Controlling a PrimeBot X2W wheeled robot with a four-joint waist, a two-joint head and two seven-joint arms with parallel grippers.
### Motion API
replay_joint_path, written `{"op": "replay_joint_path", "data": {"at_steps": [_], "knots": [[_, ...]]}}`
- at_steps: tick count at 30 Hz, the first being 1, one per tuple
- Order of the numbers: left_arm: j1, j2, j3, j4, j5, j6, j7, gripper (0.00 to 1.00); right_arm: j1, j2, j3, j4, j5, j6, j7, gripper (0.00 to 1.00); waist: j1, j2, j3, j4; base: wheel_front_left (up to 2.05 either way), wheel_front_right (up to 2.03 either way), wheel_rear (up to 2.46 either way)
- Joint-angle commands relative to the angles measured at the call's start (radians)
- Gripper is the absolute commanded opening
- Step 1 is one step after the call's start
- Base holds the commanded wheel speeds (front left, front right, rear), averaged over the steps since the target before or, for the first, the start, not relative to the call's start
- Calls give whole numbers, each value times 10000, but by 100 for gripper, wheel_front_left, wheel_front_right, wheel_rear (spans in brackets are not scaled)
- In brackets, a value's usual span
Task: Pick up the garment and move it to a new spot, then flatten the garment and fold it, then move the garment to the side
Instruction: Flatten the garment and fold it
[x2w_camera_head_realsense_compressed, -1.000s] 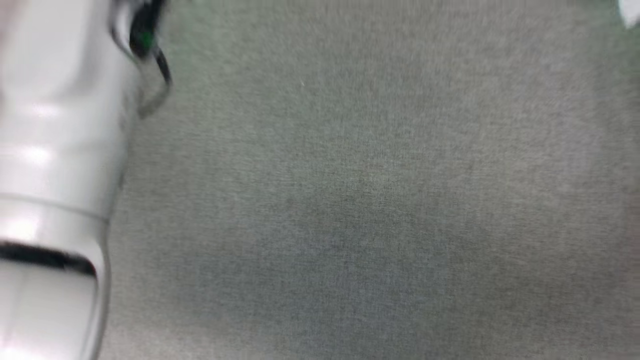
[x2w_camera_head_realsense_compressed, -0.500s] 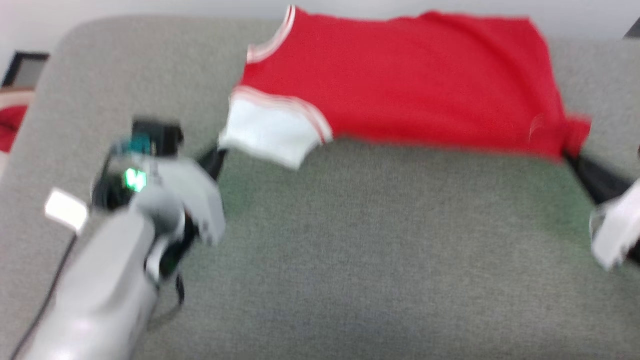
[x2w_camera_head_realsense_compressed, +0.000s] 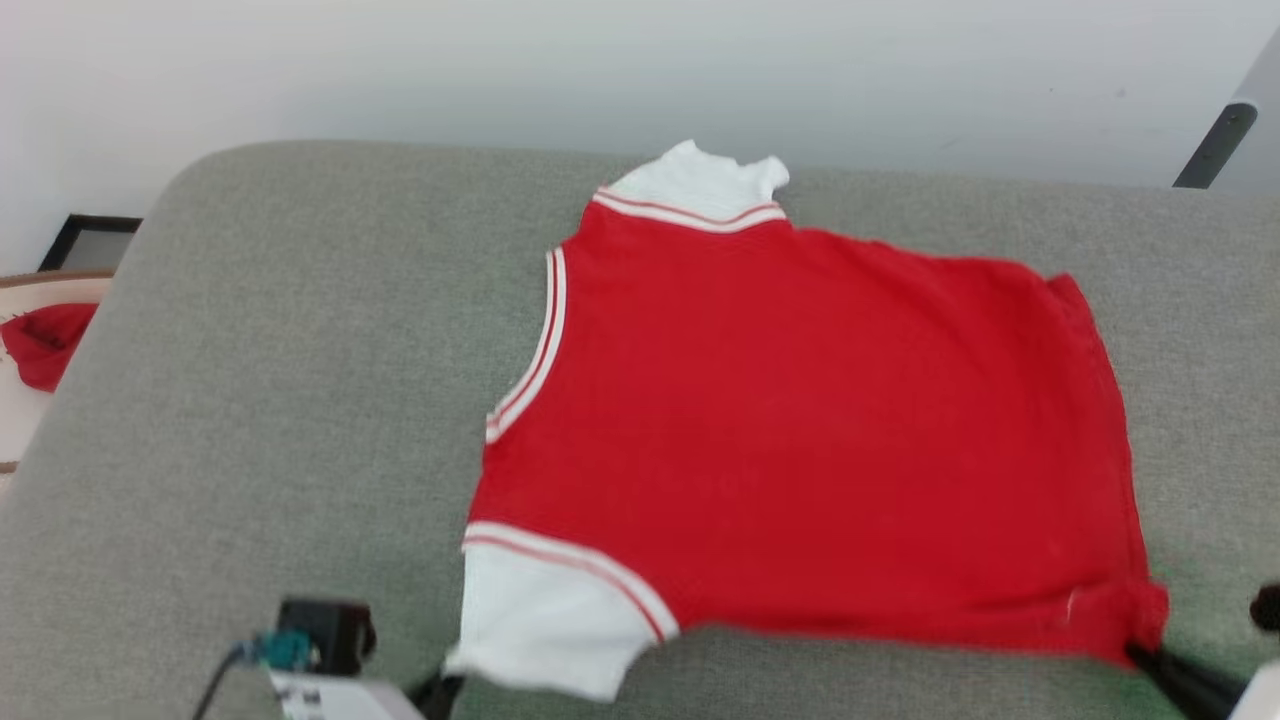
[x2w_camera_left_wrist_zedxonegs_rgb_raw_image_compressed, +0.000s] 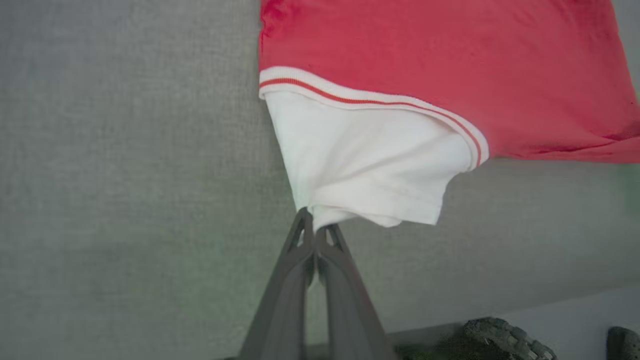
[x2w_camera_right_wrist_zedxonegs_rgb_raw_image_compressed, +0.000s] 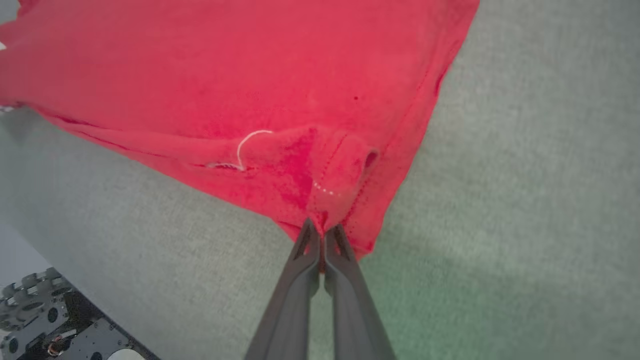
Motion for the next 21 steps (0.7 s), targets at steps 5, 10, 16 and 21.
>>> {"op": "replay_joint_path", "data": {"at_steps": [5,10,16,21], "knots": [[1138,225,18,-841,-195,705,183,0,1358,234,-776,-675,6,-14,915,0,0,0,-24,26,0,0,0],[1509,323,42,-1277,-232,907,193,0,2062,691,-1574,-1386,-184,-12,1574,0,0,0,22,7,0,0,0],[749,765,238,-1827,293,956,304,0,1663,1305,-2407,-1958,-477,-12,2105,0,0,0,193,-138,0,0,0],[-473,1220,322,-2112,791,748,779,0,737,1551,-2704,-2075,-932,-12,2545,0,0,0,361,-312,0,0,0]]}}
